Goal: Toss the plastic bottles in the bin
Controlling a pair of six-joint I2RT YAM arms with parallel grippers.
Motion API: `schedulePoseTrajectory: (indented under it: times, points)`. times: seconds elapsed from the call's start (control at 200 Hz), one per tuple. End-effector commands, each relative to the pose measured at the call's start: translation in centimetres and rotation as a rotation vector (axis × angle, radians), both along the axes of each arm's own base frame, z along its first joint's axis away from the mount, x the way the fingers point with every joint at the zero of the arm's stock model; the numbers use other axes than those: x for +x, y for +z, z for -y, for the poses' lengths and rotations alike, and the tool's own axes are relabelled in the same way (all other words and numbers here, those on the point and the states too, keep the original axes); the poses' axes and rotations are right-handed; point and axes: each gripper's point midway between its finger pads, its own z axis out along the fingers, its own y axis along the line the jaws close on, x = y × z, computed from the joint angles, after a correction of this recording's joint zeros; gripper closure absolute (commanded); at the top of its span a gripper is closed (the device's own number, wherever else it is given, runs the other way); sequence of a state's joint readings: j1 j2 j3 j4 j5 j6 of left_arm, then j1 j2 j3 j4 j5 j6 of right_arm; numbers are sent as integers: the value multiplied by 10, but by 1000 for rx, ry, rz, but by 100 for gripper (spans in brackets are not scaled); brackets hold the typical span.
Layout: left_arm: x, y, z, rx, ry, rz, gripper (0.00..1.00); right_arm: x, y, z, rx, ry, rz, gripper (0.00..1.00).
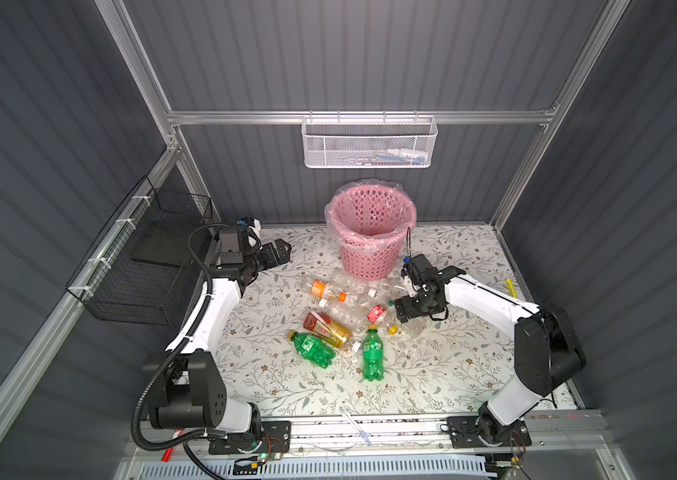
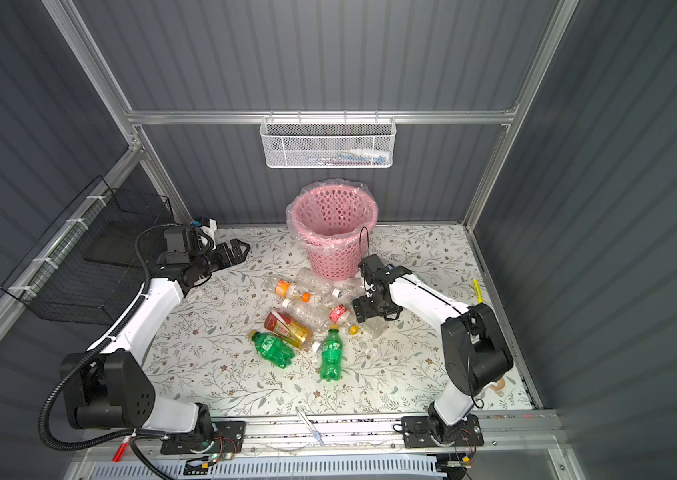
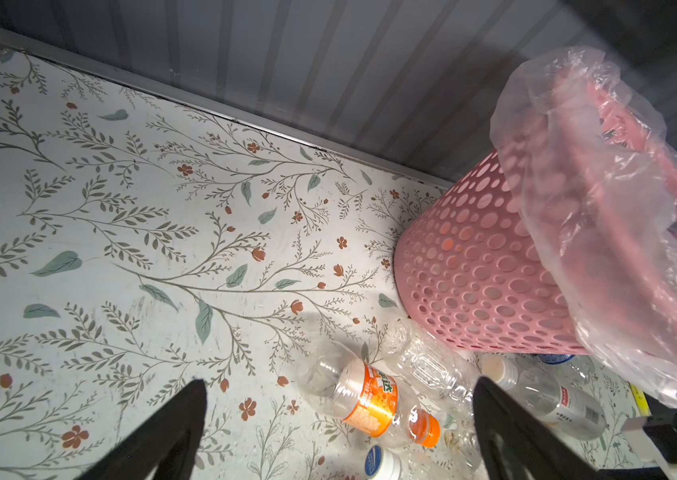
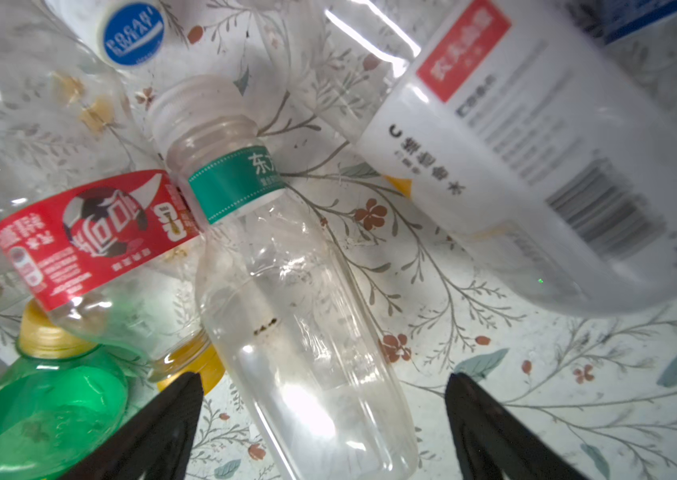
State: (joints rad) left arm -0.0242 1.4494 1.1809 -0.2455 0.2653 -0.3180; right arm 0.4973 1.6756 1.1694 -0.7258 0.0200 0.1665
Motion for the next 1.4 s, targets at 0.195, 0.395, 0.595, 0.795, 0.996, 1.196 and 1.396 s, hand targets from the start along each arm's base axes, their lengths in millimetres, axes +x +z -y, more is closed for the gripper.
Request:
schedulePoseTrajectory:
  times: [0.195, 0.395, 0.595, 0.795, 0.996, 1.196, 1.396]
  points:
    - [1, -19, 1, -6, -11, -19, 0, 5, -13, -9, -26, 59, -8, 11]
    - [1, -33, -1, -8, -2, -54, 0, 2, -23, -12, -23, 71, -18, 18]
    - [0, -39, -1, -14, 3, -63, 1, -5, -25, -16, 2, 87, -15, 29]
    - [-1, -43, 0, -19, 4, -72, 1, -12, -29, -15, 12, 95, -26, 39]
    - [-4, -42, 0, -18, 5, -65, 1, -16, -17, -18, 59, 66, 0, 49]
    - [-5, -43, -1, -25, 10, -58, 1, -18, 15, -15, 106, 28, 68, 52]
    - [-5, -44, 1, -35, 8, -56, 1, -22, 53, -7, 223, -68, 152, 52]
